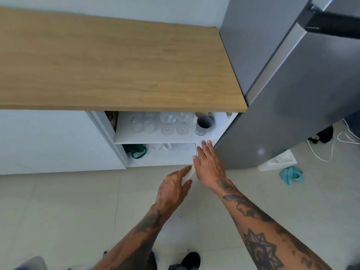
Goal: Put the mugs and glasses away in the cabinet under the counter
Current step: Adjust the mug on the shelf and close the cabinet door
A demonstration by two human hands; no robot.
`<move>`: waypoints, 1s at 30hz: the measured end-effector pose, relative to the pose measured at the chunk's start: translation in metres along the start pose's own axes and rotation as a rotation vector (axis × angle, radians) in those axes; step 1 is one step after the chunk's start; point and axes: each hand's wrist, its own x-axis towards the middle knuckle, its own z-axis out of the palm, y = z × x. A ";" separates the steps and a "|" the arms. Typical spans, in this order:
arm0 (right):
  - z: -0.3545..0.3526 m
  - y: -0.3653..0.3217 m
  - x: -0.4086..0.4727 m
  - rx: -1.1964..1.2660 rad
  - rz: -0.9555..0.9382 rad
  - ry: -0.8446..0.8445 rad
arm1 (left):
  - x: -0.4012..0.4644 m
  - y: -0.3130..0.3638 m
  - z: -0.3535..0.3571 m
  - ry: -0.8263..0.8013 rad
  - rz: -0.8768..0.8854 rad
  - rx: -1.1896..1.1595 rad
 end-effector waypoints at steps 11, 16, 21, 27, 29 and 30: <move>0.012 -0.052 0.024 0.006 -0.033 0.030 | 0.003 -0.079 -0.083 0.278 0.144 0.510; 0.012 -0.057 0.036 -0.018 -0.103 0.072 | 0.031 -0.078 -0.090 0.342 0.008 0.556; 0.002 -0.054 0.061 -0.025 -0.182 0.064 | 0.056 -0.072 -0.098 0.401 -0.135 0.612; -0.008 -0.046 0.088 -0.072 -0.261 0.026 | 0.078 -0.071 -0.099 0.350 -0.192 0.637; -0.012 -0.043 0.094 -0.069 -0.271 0.024 | 0.084 -0.073 -0.104 0.317 -0.205 0.632; -0.013 -0.042 0.096 -0.069 -0.274 0.024 | 0.086 -0.072 -0.107 0.305 -0.215 0.630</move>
